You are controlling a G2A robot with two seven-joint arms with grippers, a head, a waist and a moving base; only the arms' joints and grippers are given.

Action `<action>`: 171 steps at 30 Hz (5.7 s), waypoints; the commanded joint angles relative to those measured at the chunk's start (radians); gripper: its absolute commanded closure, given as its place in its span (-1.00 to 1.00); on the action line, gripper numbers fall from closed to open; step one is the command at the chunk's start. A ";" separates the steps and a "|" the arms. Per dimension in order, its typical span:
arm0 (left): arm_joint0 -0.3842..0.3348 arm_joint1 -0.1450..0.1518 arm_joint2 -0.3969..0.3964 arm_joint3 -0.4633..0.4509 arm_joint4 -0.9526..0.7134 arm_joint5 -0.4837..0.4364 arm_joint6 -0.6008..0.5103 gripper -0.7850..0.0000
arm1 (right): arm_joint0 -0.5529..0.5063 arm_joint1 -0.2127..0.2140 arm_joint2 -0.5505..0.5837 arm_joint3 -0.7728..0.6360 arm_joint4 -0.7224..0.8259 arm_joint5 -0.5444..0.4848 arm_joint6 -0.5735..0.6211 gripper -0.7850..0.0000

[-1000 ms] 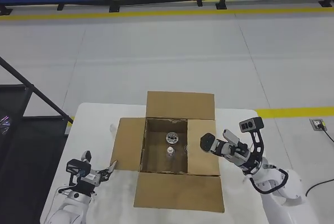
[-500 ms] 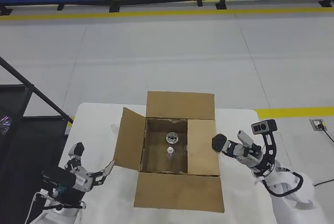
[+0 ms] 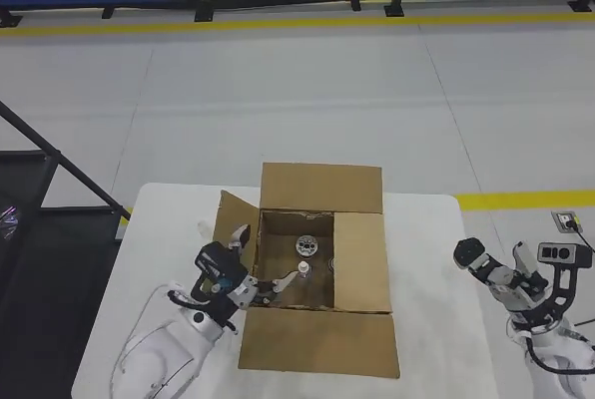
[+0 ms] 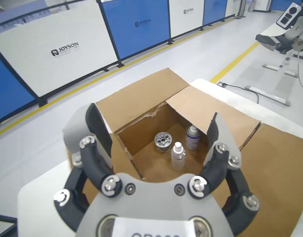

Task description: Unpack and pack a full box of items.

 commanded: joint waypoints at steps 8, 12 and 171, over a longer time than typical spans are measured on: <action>-0.017 -0.002 0.020 0.014 -0.020 -0.004 -0.009 -1.00 | -0.003 0.000 0.004 0.000 0.000 0.000 -0.002 -1.00; -0.017 -0.002 0.020 0.014 -0.020 -0.004 -0.009 -1.00 | -0.003 0.000 0.004 0.000 0.000 0.000 -0.002 -1.00; -0.752 -0.346 0.619 0.950 -1.350 -0.055 -0.544 -1.00 | -0.146 0.048 0.171 0.088 0.004 -0.083 -0.272 -1.00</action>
